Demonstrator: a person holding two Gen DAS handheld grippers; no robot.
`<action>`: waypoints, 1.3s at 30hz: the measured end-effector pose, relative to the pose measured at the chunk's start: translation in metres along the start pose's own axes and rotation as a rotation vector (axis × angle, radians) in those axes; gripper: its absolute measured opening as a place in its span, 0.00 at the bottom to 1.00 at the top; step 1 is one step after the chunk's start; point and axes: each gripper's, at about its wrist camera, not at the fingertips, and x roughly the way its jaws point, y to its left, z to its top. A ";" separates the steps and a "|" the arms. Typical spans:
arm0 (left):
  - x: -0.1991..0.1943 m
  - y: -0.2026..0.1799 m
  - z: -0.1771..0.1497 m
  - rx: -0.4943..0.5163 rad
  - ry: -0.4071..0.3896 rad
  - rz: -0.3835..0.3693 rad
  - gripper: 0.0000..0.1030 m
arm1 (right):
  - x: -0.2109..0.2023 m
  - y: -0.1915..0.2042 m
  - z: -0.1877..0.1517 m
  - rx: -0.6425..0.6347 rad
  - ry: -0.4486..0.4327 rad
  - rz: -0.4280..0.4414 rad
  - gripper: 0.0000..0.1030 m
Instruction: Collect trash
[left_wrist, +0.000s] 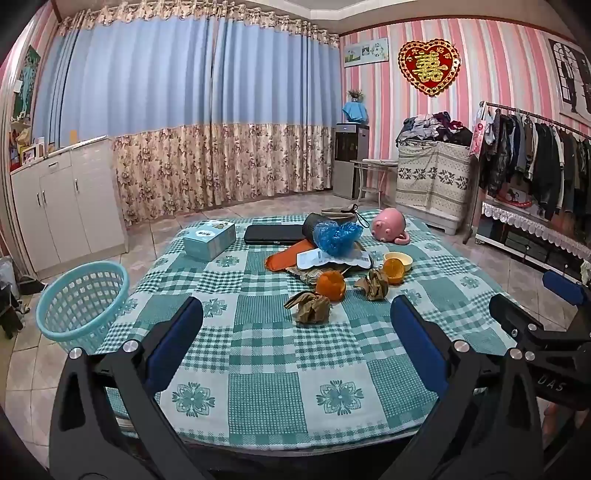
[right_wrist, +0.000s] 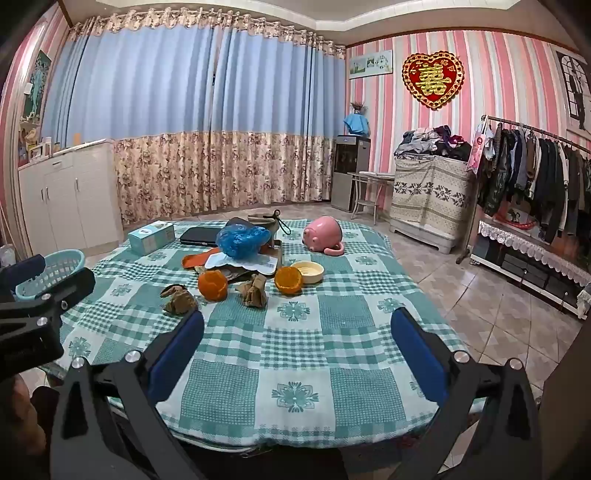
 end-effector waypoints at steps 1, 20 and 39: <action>0.000 0.000 0.000 0.001 -0.001 0.000 0.95 | 0.000 0.000 0.000 -0.001 0.001 0.000 0.96; -0.005 -0.002 0.005 0.005 -0.017 0.002 0.95 | 0.003 0.002 -0.001 -0.001 0.012 0.004 0.96; -0.005 0.005 0.008 0.000 -0.019 0.001 0.95 | 0.004 0.003 -0.001 0.000 0.001 0.005 0.96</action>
